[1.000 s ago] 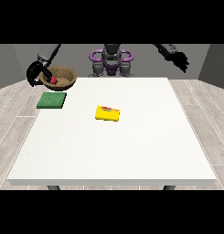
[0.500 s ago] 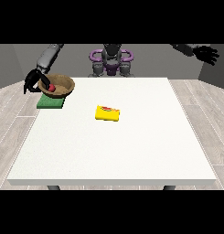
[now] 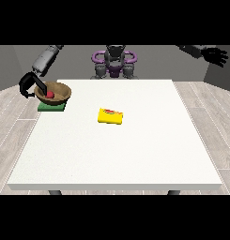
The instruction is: Pick the cup and pour the ball into the bowl, then pick the bowl and place it on the pad
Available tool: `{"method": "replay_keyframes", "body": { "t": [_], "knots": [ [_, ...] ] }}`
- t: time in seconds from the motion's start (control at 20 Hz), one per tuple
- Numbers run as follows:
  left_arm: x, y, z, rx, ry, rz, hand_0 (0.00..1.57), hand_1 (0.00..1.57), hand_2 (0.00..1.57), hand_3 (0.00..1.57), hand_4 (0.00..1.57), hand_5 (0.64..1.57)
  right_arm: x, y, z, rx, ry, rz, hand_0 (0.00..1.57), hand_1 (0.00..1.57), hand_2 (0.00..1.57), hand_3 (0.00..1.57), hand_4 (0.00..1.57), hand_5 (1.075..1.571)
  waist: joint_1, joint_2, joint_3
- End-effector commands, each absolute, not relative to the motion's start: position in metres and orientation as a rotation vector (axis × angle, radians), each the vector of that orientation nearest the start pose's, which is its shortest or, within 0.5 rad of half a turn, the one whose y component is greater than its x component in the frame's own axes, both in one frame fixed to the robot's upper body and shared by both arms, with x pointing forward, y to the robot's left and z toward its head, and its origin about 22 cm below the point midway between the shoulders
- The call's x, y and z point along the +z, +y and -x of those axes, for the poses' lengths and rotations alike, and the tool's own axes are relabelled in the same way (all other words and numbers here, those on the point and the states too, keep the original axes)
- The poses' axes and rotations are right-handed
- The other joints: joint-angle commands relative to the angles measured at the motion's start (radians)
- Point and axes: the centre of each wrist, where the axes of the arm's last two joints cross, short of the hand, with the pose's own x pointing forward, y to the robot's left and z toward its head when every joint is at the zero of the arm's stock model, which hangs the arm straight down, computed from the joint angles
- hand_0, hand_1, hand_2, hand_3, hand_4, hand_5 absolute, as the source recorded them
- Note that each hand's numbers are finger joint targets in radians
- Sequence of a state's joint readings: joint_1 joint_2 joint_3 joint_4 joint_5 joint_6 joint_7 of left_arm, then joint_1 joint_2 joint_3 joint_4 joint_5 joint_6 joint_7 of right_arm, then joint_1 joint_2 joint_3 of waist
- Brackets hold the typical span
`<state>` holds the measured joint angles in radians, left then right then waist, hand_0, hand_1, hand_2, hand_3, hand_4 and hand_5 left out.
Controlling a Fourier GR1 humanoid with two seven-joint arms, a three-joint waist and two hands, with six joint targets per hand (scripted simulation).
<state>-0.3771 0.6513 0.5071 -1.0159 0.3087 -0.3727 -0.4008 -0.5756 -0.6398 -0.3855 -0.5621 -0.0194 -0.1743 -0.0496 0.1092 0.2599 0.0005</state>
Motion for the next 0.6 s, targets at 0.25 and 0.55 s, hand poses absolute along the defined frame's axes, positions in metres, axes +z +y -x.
{"method": "replay_keyframes", "body": {
  "t": [0.25, 0.55],
  "knots": [
    [0.111, 0.450, -0.304, -0.058, -1.956, -0.189, 0.00, 0.00, 0.00, 0.00, 1.08, 1.567, 0.069, -0.480, -0.335, -0.252, -1.239, 0.678, 0.00, 0.00, 0.00, 0.12, 0.00, 1.369, 0.006, -0.079, 0.0013],
    [0.064, 0.402, -0.314, -0.046, -1.740, -0.140, 0.00, 0.00, 0.00, 0.00, 0.90, 1.559, 0.086, -0.439, -0.367, -0.096, -1.207, 0.549, 0.00, 0.00, 0.00, 0.00, 0.42, 1.383, -0.055, -0.343, -0.0017]
  ]
}}
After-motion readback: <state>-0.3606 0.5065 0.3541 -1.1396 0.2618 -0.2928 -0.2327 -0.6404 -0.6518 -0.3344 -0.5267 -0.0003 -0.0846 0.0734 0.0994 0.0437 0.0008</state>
